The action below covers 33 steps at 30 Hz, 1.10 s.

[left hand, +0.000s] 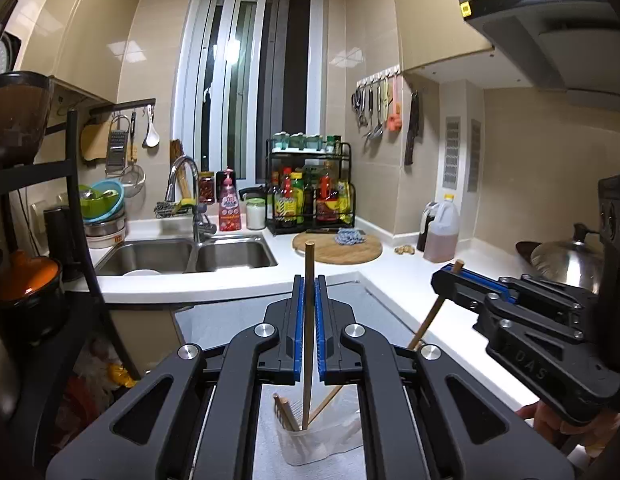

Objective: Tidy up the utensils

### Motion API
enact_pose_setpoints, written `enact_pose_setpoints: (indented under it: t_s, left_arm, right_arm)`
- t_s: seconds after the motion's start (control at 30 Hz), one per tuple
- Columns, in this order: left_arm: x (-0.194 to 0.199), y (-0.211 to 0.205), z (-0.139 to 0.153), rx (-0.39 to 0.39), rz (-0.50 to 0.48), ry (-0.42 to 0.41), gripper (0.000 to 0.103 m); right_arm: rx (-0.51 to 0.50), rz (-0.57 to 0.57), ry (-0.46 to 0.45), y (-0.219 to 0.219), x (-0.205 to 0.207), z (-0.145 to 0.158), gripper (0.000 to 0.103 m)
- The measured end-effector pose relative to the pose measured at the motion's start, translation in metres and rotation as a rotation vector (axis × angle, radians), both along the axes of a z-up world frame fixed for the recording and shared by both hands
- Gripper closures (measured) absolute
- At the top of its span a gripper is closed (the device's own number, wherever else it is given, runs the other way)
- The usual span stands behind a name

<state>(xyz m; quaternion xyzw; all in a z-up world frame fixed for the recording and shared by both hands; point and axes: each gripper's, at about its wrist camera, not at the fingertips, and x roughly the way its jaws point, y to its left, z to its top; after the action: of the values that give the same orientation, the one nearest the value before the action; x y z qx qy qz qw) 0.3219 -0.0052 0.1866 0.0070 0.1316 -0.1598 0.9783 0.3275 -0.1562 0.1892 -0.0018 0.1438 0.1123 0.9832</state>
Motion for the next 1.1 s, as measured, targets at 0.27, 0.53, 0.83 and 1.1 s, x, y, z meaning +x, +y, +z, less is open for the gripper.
enact_pose_setpoints:
  t_s: [0.27, 0.53, 0.83, 1.1]
  left_arm:
    - [0.003, 0.008, -0.020, -0.006, 0.082, -0.021, 0.017]
    - [-0.018, 0.024, -0.027, 0.003, 0.215, -0.004, 0.008]
    - [-0.074, 0.018, -0.062, 0.023, 0.220, 0.053, 0.008]
    - [-0.109, 0.016, -0.099, 0.008, 0.255, 0.073, 0.008]
  right_arm:
    - [0.003, -0.030, 0.037, -0.006, 0.004, -0.024, 0.059]
    - [0.004, -0.077, -0.030, -0.012, -0.027, -0.026, 0.029]
    - [-0.004, -0.123, 0.004, -0.013, -0.084, -0.065, 0.005]
    - [-0.028, -0.203, 0.120, -0.015, -0.110, -0.120, 0.005]
